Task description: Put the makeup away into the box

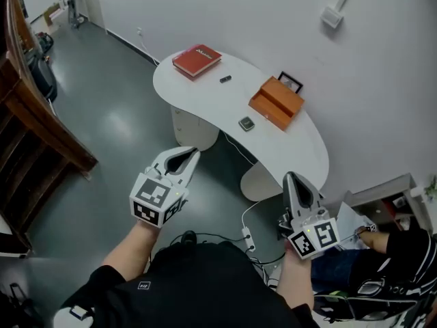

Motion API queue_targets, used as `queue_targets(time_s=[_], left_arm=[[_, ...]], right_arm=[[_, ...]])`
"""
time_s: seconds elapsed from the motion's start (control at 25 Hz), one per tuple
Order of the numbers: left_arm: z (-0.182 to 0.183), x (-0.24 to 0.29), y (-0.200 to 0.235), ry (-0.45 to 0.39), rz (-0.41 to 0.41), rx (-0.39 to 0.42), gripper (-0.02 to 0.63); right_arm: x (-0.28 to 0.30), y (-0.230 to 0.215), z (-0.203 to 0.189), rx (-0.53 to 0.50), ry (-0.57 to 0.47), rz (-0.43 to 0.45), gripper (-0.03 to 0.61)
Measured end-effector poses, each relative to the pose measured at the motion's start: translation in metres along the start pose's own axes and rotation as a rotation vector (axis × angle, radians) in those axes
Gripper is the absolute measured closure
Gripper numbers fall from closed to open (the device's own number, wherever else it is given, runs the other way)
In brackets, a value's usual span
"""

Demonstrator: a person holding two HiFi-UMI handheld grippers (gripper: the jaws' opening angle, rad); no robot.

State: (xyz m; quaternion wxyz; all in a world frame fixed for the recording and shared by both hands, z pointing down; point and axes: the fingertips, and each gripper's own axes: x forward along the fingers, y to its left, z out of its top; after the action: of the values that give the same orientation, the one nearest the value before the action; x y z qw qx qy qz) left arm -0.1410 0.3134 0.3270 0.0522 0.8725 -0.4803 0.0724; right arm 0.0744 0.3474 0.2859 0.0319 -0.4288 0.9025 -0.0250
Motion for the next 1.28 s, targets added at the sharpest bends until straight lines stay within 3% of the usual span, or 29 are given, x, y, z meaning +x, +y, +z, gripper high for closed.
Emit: queue_targets(time_s=[0.28, 0.68, 0.96, 1.28], left_arm=[[-0.008, -0.008, 0.022, -0.008, -0.015, -0.027, 0.591], [-0.014, 0.027, 0.045, 0.019, -0.012, -0.026, 0.591], [-0.013, 0.097, 0.07, 0.051, -0.001, -0.019, 0.591], [0.015, 0.209, 0.097, 0.076, -0.002, -0.005, 0.591]], right_arm=[[0.023, 0.038, 0.002, -0.064, 0.016, 0.076, 0.541], [0.069, 0.005, -0.014, 0.008, 0.017, 0.109, 0.538], [0.114, -0.06, -0.031, 0.059, 0.011, 0.124, 0.538], [0.176, -0.163, -0.039, 0.105, 0.034, 0.142, 0.538]])
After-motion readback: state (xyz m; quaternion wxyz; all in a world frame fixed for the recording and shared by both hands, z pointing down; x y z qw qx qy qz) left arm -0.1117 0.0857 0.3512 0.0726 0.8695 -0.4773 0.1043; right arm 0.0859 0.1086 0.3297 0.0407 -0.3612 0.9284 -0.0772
